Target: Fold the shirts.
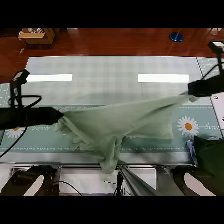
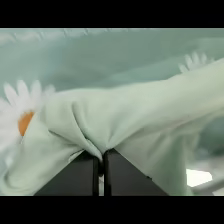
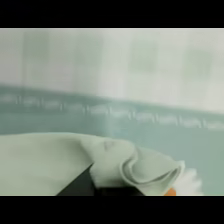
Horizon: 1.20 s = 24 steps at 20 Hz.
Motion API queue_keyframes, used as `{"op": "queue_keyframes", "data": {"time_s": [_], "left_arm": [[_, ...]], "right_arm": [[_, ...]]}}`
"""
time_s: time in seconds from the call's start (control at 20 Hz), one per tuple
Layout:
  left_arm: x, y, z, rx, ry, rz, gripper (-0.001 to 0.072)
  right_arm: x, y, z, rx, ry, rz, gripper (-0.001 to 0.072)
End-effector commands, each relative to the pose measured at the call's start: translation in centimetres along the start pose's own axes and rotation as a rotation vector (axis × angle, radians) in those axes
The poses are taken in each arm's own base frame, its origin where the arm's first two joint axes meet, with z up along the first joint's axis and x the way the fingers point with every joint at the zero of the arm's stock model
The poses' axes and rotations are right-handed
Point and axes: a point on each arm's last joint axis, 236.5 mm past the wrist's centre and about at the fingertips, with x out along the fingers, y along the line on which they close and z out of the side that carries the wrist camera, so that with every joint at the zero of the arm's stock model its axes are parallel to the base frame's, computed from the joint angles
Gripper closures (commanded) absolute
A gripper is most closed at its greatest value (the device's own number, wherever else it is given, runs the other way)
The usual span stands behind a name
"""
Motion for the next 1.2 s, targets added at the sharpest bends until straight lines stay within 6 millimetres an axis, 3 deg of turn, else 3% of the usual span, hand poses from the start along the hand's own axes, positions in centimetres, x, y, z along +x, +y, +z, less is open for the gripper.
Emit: {"op": "queue_keyframes", "data": {"time_s": [0.0,0.2,0.35,0.4,0.5,0.55,0.65,0.7,0.75,0.85,0.95,1.05,1.15], "left_arm": [[4.6,3.6,4.0,0.036,-0.122,0.079,0.0682],[9.1,6.5,6.4,-0.011,-0.162,0.128,0.0681],[12.0,8.2,6.2,-0.037,-0.134,0.154,0.0681],[12.8,8.6,5.5,-0.046,-0.099,0.157,0.0679],[13.6,8.8,4.5,-0.056,-0.056,0.158,0.0634],[13.2,8.9,4.5,-0.06,-0.046,0.159,0.0516],[11.3,9.4,5.0,-0.057,-0.017,0.172,0.0322],[9.8,10.3,5.3,-0.044,0.011,0.199,0.0289],[7.8,11.7,5.3,-0.028,0.054,0.251,0.0289],[3.6,14.9,5.2,-0.035,0.1,0.35,0.0288],[1.0,16.2,3.2,-0.094,0.149,0.334,0.0289],[1.0,14.8,-0.4,-0.194,0.23,0.167,0.0289],[1.8,13.7,-2.7,-0.287,0.239,0.005,0.0256]], "right_arm": [[5.8,-0.2,5.1,0.036,-0.125,0.028,0.0686],[10.5,0.3,6.8,0.099,-0.143,0.08,0.0686],[13.0,1.3,6.9,0.162,-0.125,0.14,0.0682],[13.6,1.7,6.5,0.176,-0.107,0.157,0.0631],[14.0,1.9,6.1,0.182,-0.086,0.166,0.0364],[13.7,1.8,6.3,0.182,-0.093,0.167,0.0238],[11.5,1.1,6.6,0.13,-0.095,0.156,0.0208],[9.9,0.3,6.4,0.089,-0.089,0.131,0.0202],[8.2,-1.2,6.0,0.045,-0.079,0.079,0.0157],[5.0,-5.0,5.2,0.042,-0.086,-0.043,0.0158],[3.2,-8.6,2.6,0.051,-0.015,-0.15,0.0169],[3.1,-11.3,0.2,0.117,0.04,-0.191,0.0181],[4.4,-12.1,-2.0,0.196,0.075,-0.158,0.0181]]}}
